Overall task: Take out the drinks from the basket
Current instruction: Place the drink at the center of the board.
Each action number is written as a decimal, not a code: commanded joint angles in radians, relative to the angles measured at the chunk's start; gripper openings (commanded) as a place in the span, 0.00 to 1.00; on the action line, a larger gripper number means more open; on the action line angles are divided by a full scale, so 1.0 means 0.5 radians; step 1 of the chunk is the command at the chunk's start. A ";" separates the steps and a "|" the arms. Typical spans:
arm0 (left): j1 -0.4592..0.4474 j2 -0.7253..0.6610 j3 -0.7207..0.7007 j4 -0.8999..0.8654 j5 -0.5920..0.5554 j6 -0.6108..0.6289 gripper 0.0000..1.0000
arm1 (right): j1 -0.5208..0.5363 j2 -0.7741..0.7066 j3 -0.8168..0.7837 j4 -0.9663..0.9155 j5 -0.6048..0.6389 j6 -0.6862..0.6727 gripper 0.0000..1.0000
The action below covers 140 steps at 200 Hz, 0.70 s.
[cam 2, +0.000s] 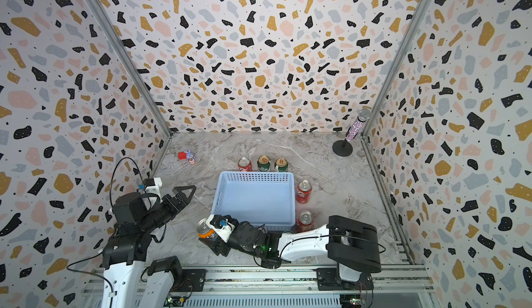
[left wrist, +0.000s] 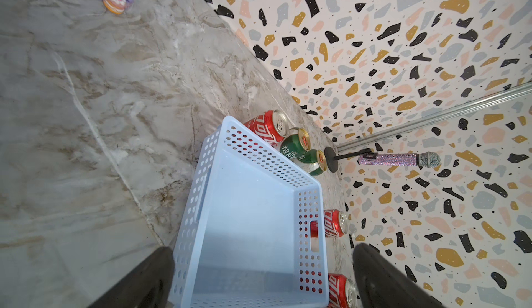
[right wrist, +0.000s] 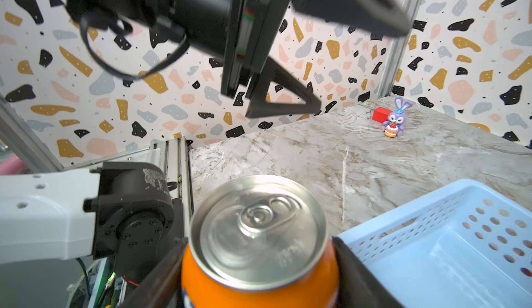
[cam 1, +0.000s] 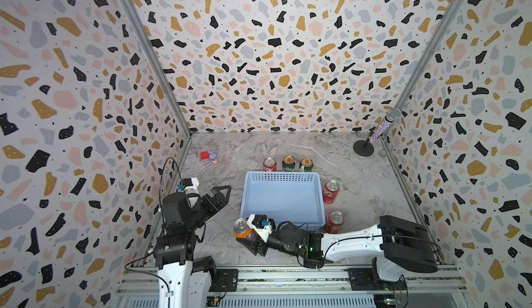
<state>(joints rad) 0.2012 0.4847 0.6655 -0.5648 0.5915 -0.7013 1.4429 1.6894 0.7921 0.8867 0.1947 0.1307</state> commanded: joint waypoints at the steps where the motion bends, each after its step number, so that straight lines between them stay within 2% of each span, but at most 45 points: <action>1: 0.004 -0.101 -0.028 0.035 -0.029 -0.037 1.00 | 0.064 0.070 -0.006 0.517 0.239 -0.146 0.00; 28: 0.006 -0.206 -0.081 0.004 -0.029 -0.058 1.00 | 0.137 0.223 -0.017 0.722 0.359 -0.221 0.00; 140: 0.006 -0.349 -0.134 -0.084 -0.058 0.016 1.00 | 0.287 0.501 -0.072 0.931 0.757 -0.245 0.00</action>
<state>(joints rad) 0.2012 0.3271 0.6064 -0.6155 0.5755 -0.7185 1.5635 1.9396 0.7521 1.2072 0.4881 0.0311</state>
